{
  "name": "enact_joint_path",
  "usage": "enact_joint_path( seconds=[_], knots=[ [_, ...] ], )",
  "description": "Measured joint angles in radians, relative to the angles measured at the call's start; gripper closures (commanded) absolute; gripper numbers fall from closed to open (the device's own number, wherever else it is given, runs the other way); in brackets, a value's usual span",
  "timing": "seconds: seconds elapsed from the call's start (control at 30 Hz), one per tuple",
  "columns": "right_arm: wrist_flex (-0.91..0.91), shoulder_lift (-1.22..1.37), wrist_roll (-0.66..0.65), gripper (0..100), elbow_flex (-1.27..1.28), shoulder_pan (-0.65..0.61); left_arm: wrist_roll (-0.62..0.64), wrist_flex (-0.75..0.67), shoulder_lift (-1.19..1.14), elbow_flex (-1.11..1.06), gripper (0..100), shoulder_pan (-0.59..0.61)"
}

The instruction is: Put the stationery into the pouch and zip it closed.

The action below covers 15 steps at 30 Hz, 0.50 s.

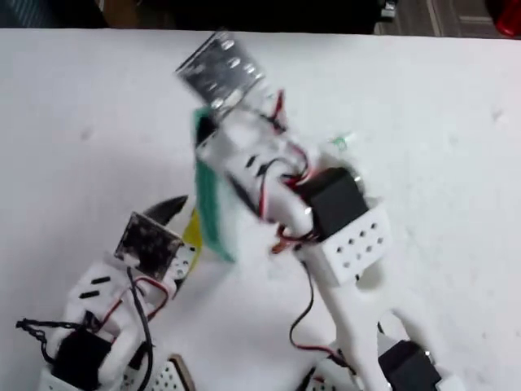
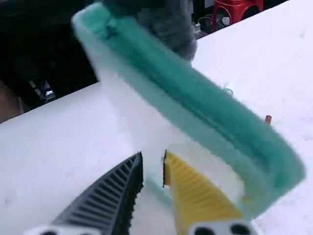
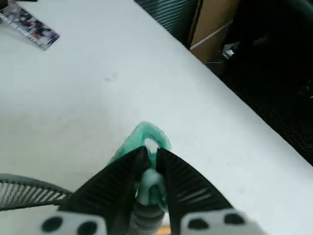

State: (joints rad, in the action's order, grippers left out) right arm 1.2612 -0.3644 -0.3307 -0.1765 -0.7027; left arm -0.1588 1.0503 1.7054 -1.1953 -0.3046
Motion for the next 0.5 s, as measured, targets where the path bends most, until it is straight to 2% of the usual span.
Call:
enact_joint_path(
  seconds=[0.23,0.33,0.5],
  knots=[
    [0.138,-0.021,0.002,98.1,-0.049,-0.06,-0.008,0.077,0.0,0.02,90,-0.157],
    [0.21,-0.052,0.002,98.1,-0.068,-0.061,-0.041,0.089,0.0,0.02,90,-0.152],
    [0.282,-0.089,0.006,98.1,-0.075,-0.048,-0.049,0.089,0.0,0.02,90,-0.051]
  ],
)
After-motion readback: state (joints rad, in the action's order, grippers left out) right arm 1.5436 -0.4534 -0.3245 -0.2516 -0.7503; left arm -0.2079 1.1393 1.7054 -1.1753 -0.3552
